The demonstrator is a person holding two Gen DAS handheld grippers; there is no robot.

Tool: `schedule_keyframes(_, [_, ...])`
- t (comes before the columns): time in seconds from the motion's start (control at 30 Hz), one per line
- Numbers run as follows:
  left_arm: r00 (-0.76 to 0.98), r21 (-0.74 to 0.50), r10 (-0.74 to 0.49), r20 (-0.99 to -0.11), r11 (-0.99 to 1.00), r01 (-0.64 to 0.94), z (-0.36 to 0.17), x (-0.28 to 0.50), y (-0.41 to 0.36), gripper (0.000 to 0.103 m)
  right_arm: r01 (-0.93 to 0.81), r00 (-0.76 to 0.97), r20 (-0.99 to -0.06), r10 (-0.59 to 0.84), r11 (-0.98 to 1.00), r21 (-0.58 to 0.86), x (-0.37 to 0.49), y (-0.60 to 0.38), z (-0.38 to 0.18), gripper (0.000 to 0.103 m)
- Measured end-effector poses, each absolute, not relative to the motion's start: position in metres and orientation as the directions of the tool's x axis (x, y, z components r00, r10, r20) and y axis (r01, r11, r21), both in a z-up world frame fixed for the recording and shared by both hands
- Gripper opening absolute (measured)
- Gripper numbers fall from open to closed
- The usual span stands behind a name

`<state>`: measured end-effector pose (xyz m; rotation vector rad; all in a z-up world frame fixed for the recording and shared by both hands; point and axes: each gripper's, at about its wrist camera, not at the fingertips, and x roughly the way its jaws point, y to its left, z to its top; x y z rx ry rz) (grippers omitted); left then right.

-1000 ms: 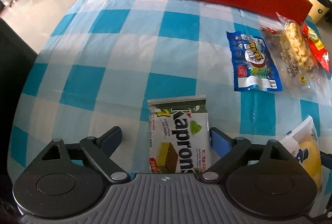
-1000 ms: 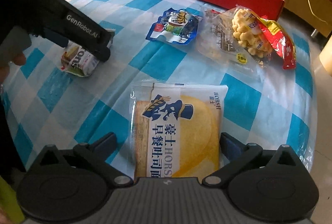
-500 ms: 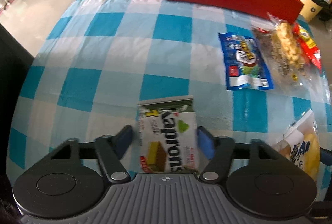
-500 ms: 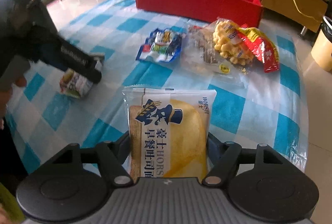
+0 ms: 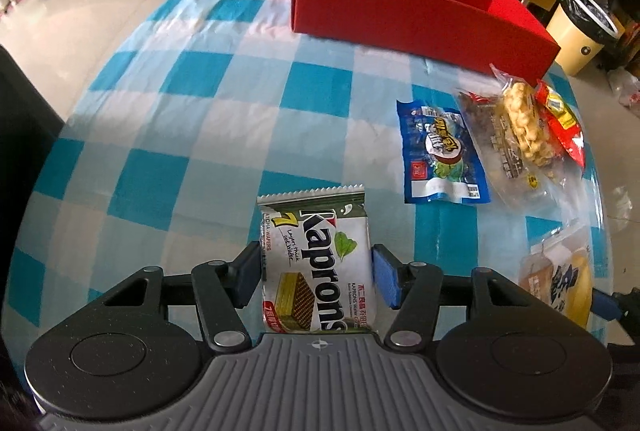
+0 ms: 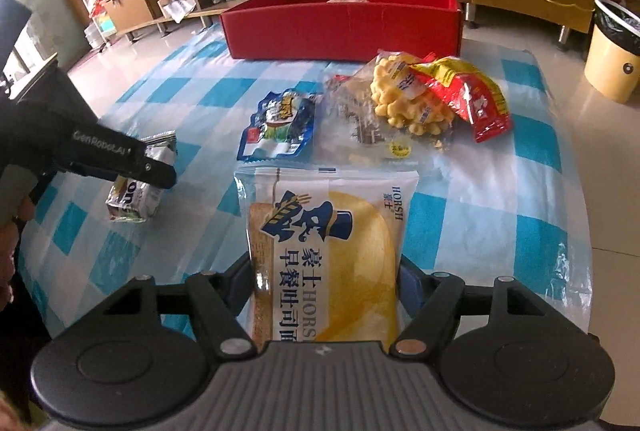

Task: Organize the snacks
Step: 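Grasp the Kaprons wafer with the left tool while the right tool grasps the yellow HORSH bread bag, then carry the wafer and bread bag with both tools over the red box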

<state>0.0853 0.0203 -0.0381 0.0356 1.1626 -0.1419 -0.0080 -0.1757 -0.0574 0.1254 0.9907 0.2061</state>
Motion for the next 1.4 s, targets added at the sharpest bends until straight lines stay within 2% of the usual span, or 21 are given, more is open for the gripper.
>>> schedule_keyframes(0.43, [0.432,0.042,-0.044,-0.901,0.982,0.187,-0.038,0.076,0.002,0.065,-0.042,0.575,-0.795,0.194,0.977,0.208,0.002,-0.193,-0.062,0.070])
schedule_keyframes(1.4, [0.476,0.104,-0.025,-0.879,0.965,0.242,-0.037,0.064,-0.018,0.066,-0.047,0.619,-0.759,0.204,0.974,0.223,0.003,-0.196,-0.055,0.070])
